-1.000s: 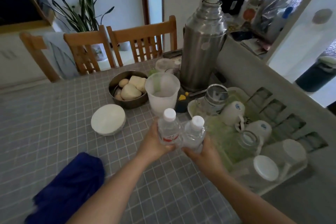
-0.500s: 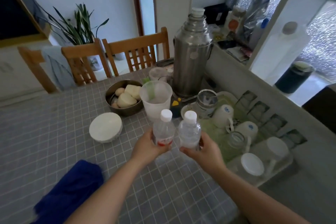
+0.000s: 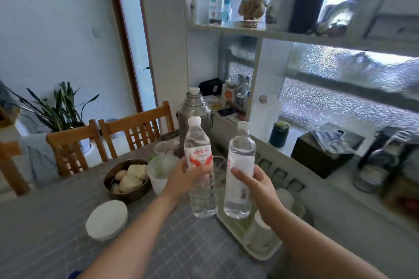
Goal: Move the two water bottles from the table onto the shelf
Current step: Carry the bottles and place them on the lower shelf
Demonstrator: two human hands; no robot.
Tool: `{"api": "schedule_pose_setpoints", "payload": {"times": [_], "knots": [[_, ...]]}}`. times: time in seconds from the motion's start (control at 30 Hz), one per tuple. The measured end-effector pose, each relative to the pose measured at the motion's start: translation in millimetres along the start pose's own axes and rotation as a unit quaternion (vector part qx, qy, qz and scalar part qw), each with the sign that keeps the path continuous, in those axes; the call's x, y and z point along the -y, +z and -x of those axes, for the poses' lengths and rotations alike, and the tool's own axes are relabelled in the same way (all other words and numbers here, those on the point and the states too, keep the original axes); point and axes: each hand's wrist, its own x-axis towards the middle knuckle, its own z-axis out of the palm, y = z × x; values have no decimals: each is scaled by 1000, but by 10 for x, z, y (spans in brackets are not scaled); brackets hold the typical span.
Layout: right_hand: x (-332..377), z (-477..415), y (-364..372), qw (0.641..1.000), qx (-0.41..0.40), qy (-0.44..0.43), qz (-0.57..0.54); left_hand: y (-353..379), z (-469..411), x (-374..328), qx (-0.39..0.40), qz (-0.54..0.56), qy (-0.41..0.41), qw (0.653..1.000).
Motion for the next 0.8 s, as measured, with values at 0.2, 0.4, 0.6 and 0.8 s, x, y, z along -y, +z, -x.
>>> {"api": "schedule_pose_setpoints", "payload": {"times": [0.2, 0.4, 0.6, 0.8], "knots": [[428, 350, -616, 993, -97, -39, -59, 695, 26, -389, 111, 90, 32, 989], [758, 945, -1428, 976, -189, -86, -65, 1676, 223, -653, 256, 98, 72, 959], [837, 1698, -2396, 951, -285, -104, -56, 2789, 600, -629, 338, 85, 77, 934], [732, 2500, -3157, 917, -379, -111, -50, 3798, 1105, -538, 373, 54, 65, 924]]}}
